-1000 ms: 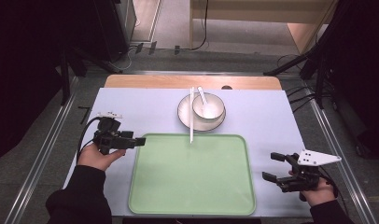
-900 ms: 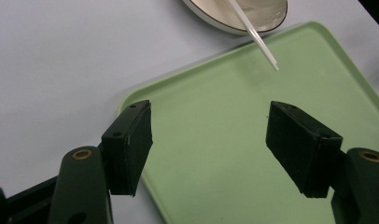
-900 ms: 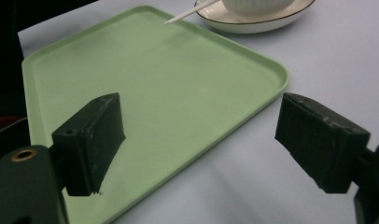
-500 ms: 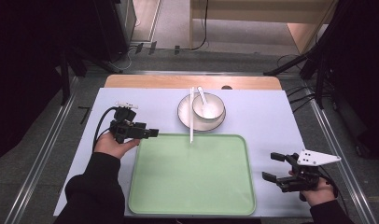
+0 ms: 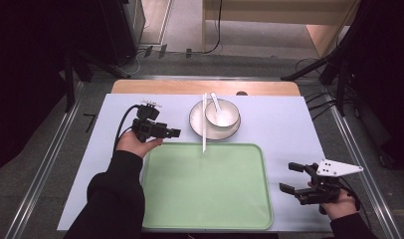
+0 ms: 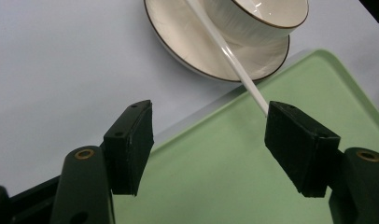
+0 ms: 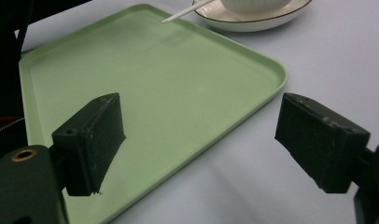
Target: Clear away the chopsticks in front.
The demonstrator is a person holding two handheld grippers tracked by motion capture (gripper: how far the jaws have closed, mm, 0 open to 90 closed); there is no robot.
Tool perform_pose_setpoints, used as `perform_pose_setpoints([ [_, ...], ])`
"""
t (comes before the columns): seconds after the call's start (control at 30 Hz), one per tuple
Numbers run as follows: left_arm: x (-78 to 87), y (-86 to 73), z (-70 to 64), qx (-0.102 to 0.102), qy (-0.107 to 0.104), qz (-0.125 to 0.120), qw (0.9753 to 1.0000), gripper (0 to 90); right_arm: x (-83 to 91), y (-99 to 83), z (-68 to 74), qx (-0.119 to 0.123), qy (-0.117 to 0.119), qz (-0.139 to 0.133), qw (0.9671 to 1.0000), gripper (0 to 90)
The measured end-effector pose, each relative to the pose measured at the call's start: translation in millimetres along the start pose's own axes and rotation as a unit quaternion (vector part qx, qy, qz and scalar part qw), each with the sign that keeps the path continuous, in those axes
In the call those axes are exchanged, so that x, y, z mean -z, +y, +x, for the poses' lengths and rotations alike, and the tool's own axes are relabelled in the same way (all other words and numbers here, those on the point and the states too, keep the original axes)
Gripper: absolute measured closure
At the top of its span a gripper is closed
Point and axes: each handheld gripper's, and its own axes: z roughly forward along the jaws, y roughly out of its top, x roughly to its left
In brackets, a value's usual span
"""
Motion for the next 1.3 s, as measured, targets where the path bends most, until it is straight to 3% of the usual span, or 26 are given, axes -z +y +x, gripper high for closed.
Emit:
perform_pose_setpoints([
  [0.3, -18.8, 18.9, -6.9, 0.000, 0.003, -0.002, 1.0000, 35.1, 0.1, 0.3, 0.0, 0.003, 0.001, -0.002, 1.0000, 16.2],
  [0.4, -32.3, 27.9, -11.7, -0.009, 0.019, 0.004, 0.9998, 36.8, 0.6, 0.3, 0.2, 0.001, 0.000, -0.003, 1.0000, 16.3],
  [0.57, -47.7, 32.9, -15.8, -0.009, 0.019, 0.012, 0.9997, 38.8, 0.8, 0.2, 0.0, 0.001, -0.001, -0.002, 1.0000, 16.2],
  [0.77, -66.4, 35.6, -19.4, 0.008, 0.023, 0.005, 0.9997, 42.6, 1.0, 0.2, 0.2, 0.003, 0.000, -0.002, 1.0000, 16.2],
  [0.83, -71.6, 35.9, -19.6, 0.009, 0.029, 0.014, 0.9994, 44.0, 1.0, 0.2, 0.2, 0.003, 0.000, -0.002, 1.0000, 16.2],
  [0.87, -76.7, 36.0, -20.6, 0.017, 0.042, 0.023, 0.9987, 47.2, 0.9, 0.3, 0.4, 0.003, 0.001, -0.002, 1.0000, 16.2],
  [1.13, -87.6, 38.4, -25.8, 0.036, 0.034, 0.015, 0.9987, 56.7, 1.0, 0.7, 0.2, 0.007, 0.000, -0.002, 1.0000, 16.2],
  [1.2, -94.2, 37.7, -26.6, 0.035, 0.046, 0.021, 0.9981, 59.9, 1.5, 1.0, 0.3, 0.008, -0.001, -0.002, 1.0000, 16.2],
  [1.3, -98.5, 37.2, -26.2, 0.039, 0.045, 0.028, 0.9979, 61.6, 1.8, 1.0, 0.1, 0.008, -0.002, -0.002, 1.0000, 16.2],
])
